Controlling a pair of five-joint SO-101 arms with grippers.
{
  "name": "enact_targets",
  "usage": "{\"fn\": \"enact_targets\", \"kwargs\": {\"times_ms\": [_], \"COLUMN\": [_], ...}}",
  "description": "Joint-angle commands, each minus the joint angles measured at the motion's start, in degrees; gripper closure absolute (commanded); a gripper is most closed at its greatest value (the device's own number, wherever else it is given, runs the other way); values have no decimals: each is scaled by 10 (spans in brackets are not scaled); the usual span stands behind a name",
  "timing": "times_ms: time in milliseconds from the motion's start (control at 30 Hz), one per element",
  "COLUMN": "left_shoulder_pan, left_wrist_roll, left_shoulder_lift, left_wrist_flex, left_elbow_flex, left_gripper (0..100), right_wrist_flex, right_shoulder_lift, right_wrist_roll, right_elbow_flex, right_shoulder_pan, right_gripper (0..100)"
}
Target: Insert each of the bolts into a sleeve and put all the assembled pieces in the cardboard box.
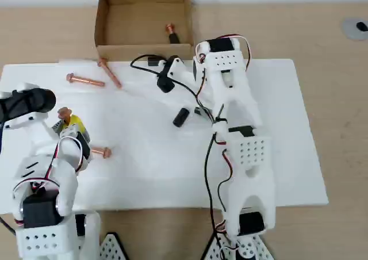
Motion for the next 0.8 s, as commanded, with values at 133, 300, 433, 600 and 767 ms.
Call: {"fn": "enact_targets", "kwargs": {"times_ms": [133,300,433,600,767], "left_shoulder_pan": [10,7,7,7,7], "left_wrist_roll": [0,0,0,-1,-2], "left_shoulder_lift": [-8,-8,-8,-8,-8], "left_wrist_flex": [1,1,1,1,1], "left_elbow_flex": [-32,-29,-29,-29,-28], "left_gripper": [991,991,991,991,991], "right_wrist_flex": [8,2,-30,-81,-98], "right_shoulder_lift": [-98,-166,-167,-142,-95], "right_wrist_roll": [-24,-27,-27,-27,-25], "right_elbow_flex": [38,133,184,211,182], "right_shoulder_pan": [-51,-73,-58,-35,-21], "right_gripper": [594,594,594,594,594]}}
